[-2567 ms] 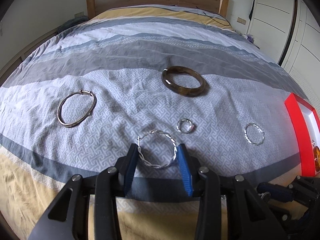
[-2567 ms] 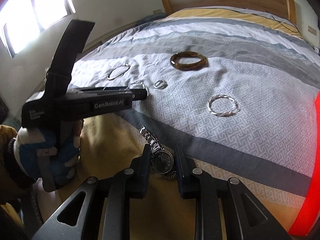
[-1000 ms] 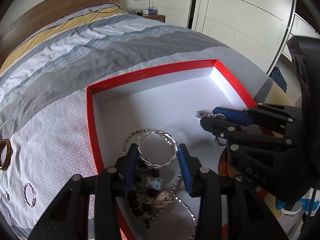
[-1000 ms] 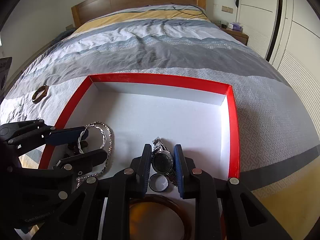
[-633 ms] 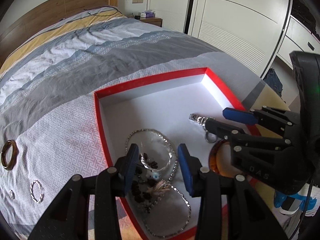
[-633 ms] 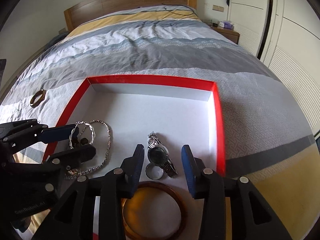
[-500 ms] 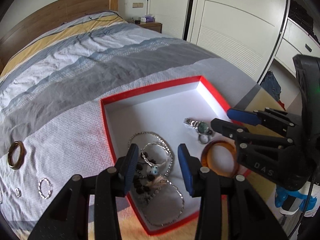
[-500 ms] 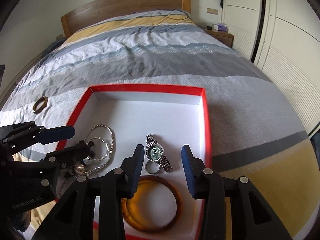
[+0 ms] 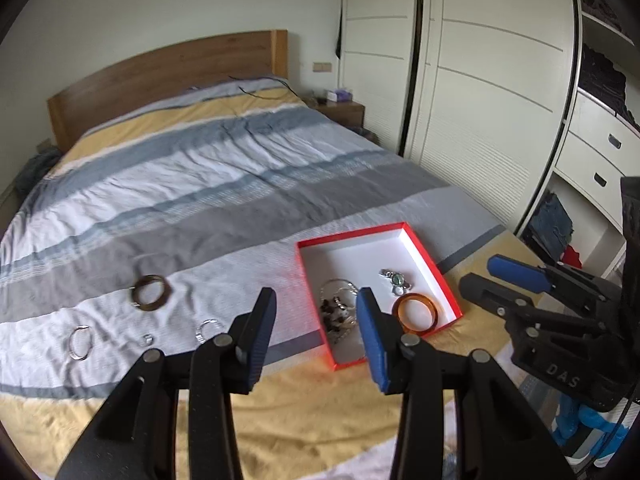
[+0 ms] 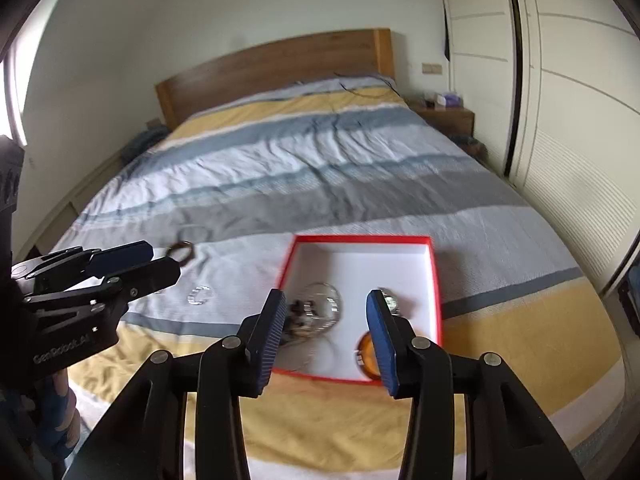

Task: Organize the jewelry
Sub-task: 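Withdraw both tools from the box back toward the remaining jewelry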

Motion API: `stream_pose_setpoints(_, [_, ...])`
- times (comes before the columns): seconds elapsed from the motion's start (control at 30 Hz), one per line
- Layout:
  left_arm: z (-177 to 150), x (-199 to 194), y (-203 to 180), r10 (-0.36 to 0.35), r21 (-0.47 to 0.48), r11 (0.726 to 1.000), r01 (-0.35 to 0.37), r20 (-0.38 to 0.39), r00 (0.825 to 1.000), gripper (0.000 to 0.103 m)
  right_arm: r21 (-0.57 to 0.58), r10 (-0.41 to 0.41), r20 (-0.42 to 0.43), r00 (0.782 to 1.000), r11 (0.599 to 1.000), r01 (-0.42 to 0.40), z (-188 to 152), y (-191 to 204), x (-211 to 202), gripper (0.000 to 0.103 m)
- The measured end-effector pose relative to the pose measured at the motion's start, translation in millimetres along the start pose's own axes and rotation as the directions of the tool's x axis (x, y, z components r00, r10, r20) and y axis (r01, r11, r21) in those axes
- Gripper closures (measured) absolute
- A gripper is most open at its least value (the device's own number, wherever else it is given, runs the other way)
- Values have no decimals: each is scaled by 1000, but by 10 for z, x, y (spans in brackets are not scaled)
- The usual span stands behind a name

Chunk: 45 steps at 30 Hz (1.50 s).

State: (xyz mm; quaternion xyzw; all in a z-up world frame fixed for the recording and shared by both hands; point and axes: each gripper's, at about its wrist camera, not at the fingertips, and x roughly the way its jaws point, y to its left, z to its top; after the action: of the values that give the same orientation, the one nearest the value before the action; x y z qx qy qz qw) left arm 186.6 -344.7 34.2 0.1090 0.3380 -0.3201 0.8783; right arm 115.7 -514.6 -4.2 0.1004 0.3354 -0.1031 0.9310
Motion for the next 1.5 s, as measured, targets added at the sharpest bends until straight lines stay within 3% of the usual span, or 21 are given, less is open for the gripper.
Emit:
stream_pose_setpoints(0.43, [-553,-1717,318,121,-64,992,-112,145,982,58,-22,67,130,989,998,-64,-293,749,-1463,55])
stream_pose_setpoints(0.63, [-777,-2564,535,229,-125,971,-203,247,942,53,-73,118,205,972,992,-105,-436,1152,-2064,47])
stream_pose_setpoints(0.9, [-1024,-3459,747,351,-198,934,-298,349,869,48,-187,211,257,943,968,-166,-598,1751,-2621,40])
stream_pose_setpoints(1.0, [-1143,-3596,900,375,-243,921,-303,350,859,47,-226,241,257,936,956,-184,-651,1947,-2678,39])
stream_pose_setpoints(1.23, [-1398,-3550,1334,405,-351,889,-293,309,860,47,-287,259,212,942,938,-193,-740,2235,-2612,39])
stream_pose_setpoints(1.5, [-1494,-3182,1736,432,-398,860,-319,236,871,47,-261,246,160,956,945,-199,-637,2252,-2186,39])
